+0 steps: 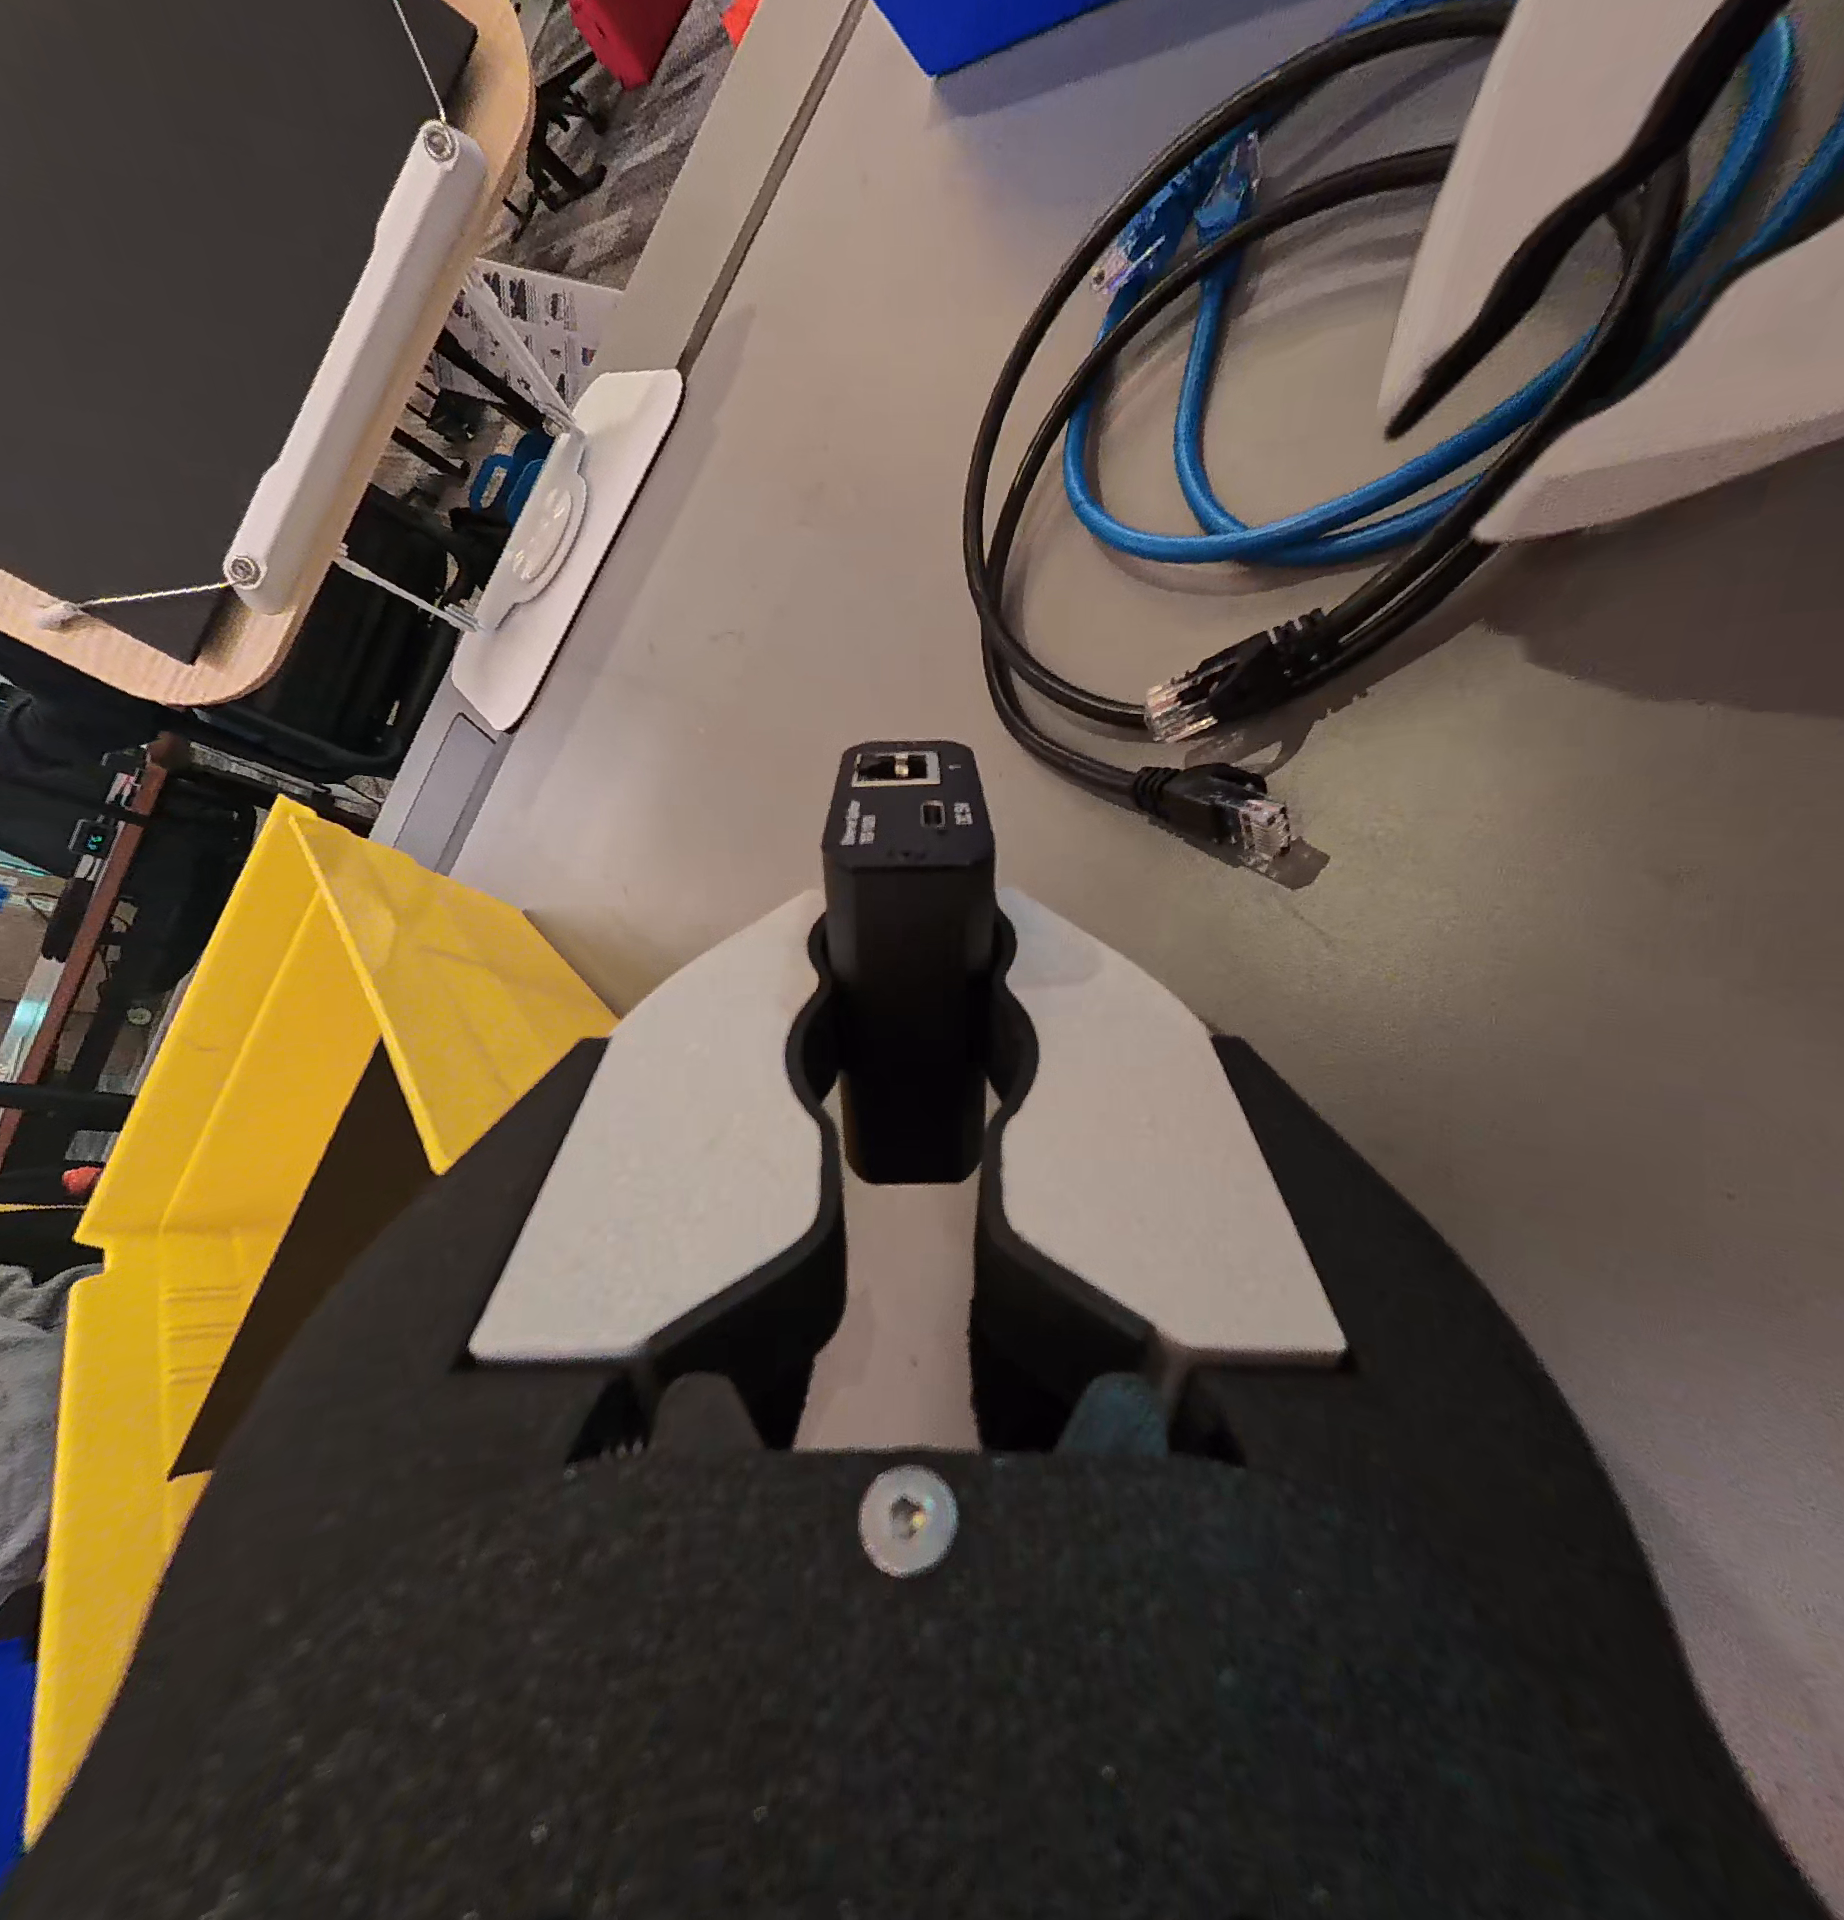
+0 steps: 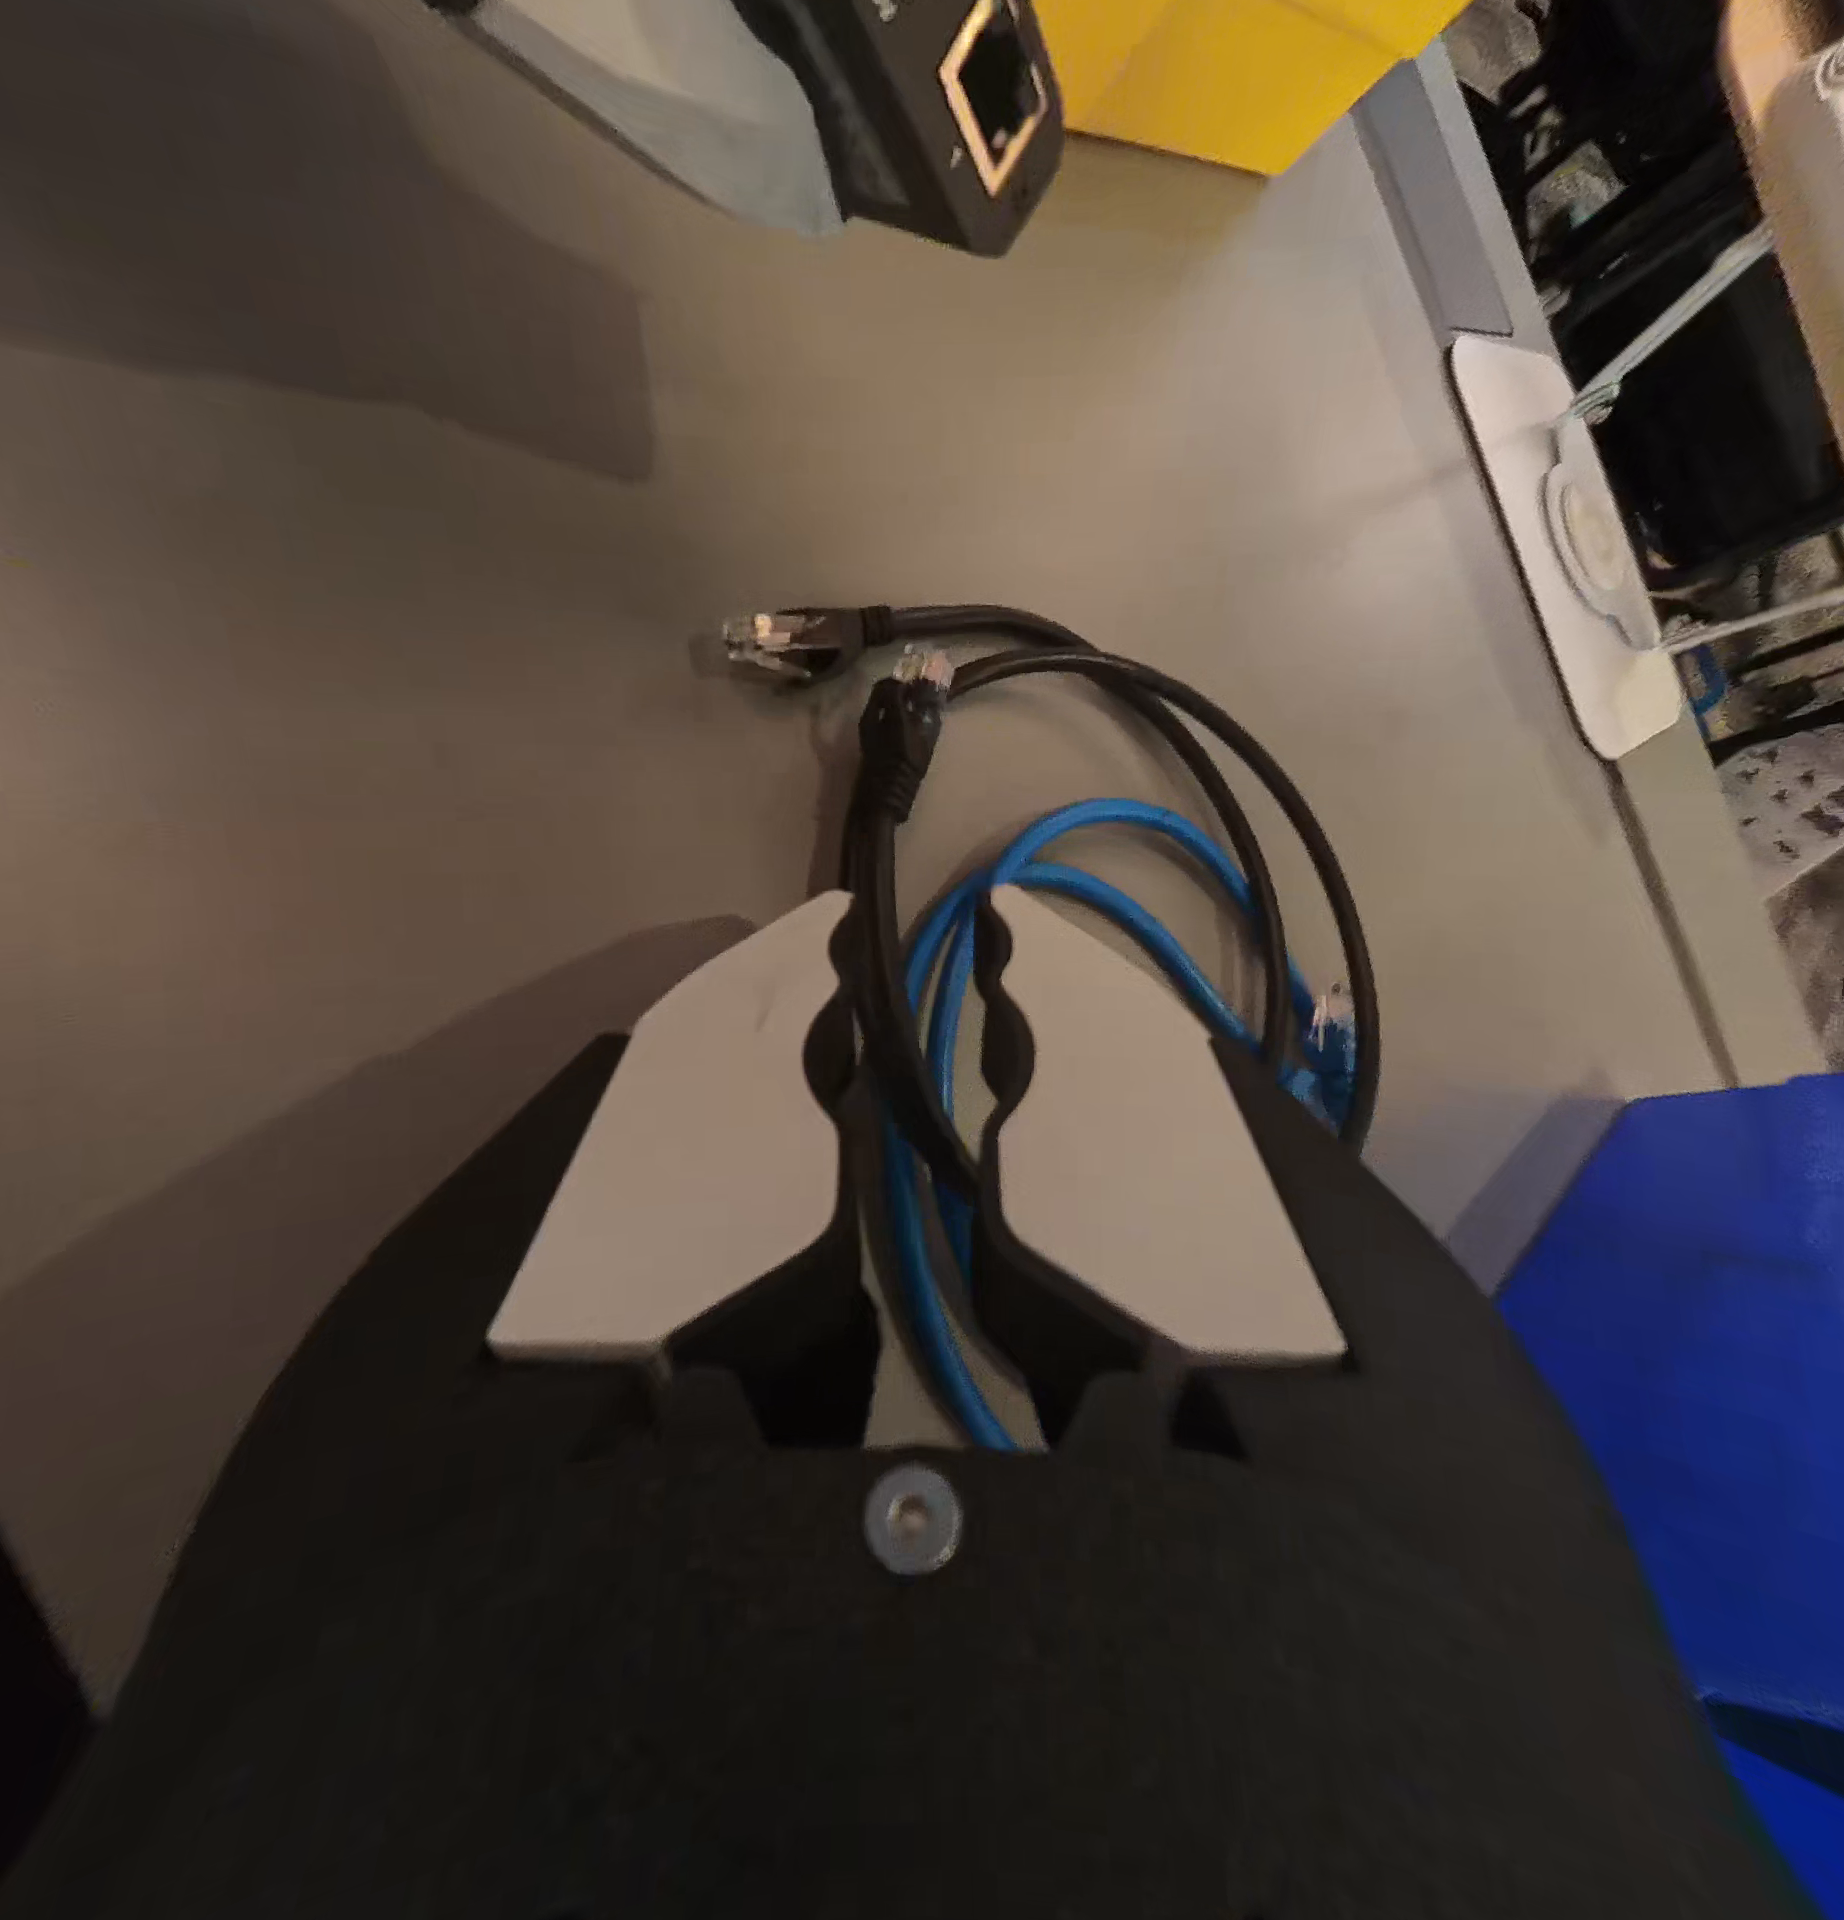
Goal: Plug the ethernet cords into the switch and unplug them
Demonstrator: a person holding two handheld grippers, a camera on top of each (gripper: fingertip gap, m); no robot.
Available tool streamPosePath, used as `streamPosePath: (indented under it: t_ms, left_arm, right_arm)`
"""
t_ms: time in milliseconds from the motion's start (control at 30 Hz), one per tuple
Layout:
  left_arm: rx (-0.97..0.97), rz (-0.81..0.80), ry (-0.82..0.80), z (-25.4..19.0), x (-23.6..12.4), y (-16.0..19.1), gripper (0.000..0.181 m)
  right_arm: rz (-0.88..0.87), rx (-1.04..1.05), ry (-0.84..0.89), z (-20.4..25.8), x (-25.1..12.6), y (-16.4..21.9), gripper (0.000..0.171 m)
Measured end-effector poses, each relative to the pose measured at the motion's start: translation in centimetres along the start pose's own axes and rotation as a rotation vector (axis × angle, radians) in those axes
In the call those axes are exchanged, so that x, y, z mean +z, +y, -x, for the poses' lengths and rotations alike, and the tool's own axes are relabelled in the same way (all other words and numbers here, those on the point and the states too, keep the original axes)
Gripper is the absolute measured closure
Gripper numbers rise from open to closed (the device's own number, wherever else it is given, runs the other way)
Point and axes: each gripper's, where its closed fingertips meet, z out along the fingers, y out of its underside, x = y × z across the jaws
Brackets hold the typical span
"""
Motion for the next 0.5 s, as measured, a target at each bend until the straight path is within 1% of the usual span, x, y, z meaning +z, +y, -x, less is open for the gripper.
streamPosePath:
  t_ms: [33, 167, 267, 333, 400, 500]
  left_arm:
    - [0.003, 0.000, -0.002, 0.0, 0.0, 0.0, 0.158]
    - [0.005, -0.003, -0.007, 0.1, -0.1, -0.1, 0.158]
    - [0.002, -0.002, -0.007, 0.2, -0.1, 0.0, 0.158]
    - [0.002, 0.003, -0.004, 0.2, -0.1, 0.1, 0.158]
    - [0.008, 0.007, -0.004, 0.1, 0.0, 0.2, 0.158]
    - [0.018, 0.007, -0.001, -0.1, 0.0, 0.1, 0.158]
  right_arm:
    - [0.009, -0.015, 0.005, 0.0, 0.4, -0.2, 0.153]
    - [0.077, -0.074, -0.005, 0.3, 1.9, 0.3, 0.146]
    - [0.099, -0.112, 0.008, 0.6, 2.3, 0.6, 0.151]
    - [0.118, -0.132, 0.023, 0.6, 2.5, 1.0, 0.158]
    - [0.121, -0.137, 0.063, 0.2, 2.6, 1.2, 0.160]
    - [0.126, -0.091, 0.026, 0.3, 2.5, 1.3, 0.165]
